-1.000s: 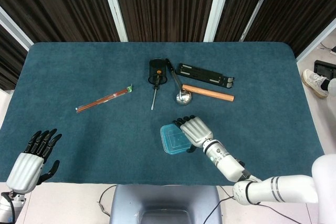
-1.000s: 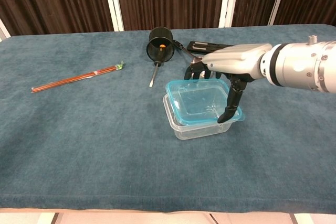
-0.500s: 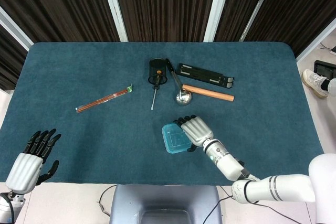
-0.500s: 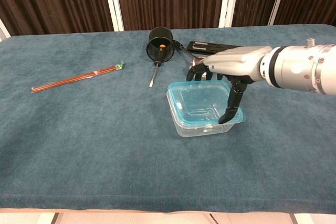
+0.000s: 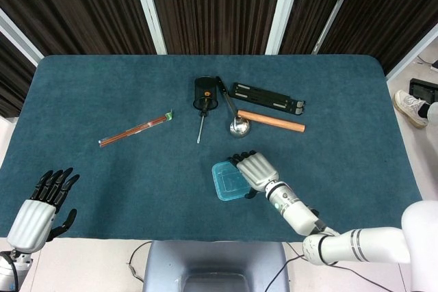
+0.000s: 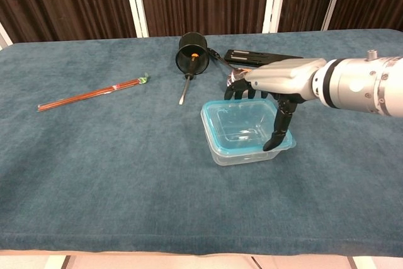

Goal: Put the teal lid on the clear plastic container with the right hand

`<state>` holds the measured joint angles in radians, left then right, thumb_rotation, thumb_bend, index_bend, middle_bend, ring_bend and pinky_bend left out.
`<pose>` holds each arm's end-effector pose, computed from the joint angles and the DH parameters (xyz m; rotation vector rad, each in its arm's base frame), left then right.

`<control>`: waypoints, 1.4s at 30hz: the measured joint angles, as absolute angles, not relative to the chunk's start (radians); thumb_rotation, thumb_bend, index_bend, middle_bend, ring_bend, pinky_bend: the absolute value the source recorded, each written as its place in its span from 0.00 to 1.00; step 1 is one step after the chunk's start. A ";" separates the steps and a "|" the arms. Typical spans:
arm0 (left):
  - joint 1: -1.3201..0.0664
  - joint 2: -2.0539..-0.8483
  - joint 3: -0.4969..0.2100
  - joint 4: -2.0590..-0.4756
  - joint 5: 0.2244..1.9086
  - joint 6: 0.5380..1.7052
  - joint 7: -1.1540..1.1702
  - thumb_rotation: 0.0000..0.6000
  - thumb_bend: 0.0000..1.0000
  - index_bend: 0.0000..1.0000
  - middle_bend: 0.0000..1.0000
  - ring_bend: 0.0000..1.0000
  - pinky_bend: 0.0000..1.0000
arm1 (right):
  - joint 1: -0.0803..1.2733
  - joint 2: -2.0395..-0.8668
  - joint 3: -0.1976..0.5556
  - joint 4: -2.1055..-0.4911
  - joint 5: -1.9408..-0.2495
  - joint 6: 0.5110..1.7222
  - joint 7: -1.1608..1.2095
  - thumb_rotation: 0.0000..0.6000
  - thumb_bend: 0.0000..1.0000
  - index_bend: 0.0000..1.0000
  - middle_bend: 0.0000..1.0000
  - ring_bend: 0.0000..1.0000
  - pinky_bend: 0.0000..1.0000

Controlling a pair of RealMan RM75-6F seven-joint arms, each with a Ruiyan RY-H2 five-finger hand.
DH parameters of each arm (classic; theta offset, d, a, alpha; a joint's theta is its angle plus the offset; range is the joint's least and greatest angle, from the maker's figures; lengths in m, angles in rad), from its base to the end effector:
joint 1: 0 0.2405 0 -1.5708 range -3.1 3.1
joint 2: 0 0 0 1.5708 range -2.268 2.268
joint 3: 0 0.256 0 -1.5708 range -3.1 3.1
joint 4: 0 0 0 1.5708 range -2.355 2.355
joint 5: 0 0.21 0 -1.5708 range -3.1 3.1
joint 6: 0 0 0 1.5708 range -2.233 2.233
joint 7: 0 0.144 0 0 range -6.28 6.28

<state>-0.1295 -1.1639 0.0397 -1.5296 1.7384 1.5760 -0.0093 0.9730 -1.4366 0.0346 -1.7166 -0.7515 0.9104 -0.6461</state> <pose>-0.2865 0.1720 0.1378 -1.6203 -0.7580 -1.0453 -0.1145 -0.3249 -0.0217 2.1174 -0.8733 0.6214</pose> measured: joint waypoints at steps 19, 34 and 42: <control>-0.129 -1.159 0.038 -1.527 1.735 1.578 -0.026 1.00 0.44 0.00 0.00 0.00 0.02 | 0.992 -1.486 0.039 -1.666 -0.721 0.896 -0.653 1.00 0.24 0.89 0.58 0.56 0.49; -0.127 -1.155 0.038 -1.524 1.737 1.585 -0.039 1.00 0.44 0.00 0.00 0.00 0.02 | 0.997 -1.517 0.036 -1.634 -0.709 0.882 -0.644 1.00 0.24 0.85 0.58 0.56 0.49; -0.127 -1.153 0.038 -1.523 1.738 1.586 -0.043 1.00 0.44 0.00 0.00 0.00 0.02 | 1.017 -1.509 0.022 -1.647 -0.670 0.888 -0.701 1.00 0.24 0.69 0.53 0.47 0.47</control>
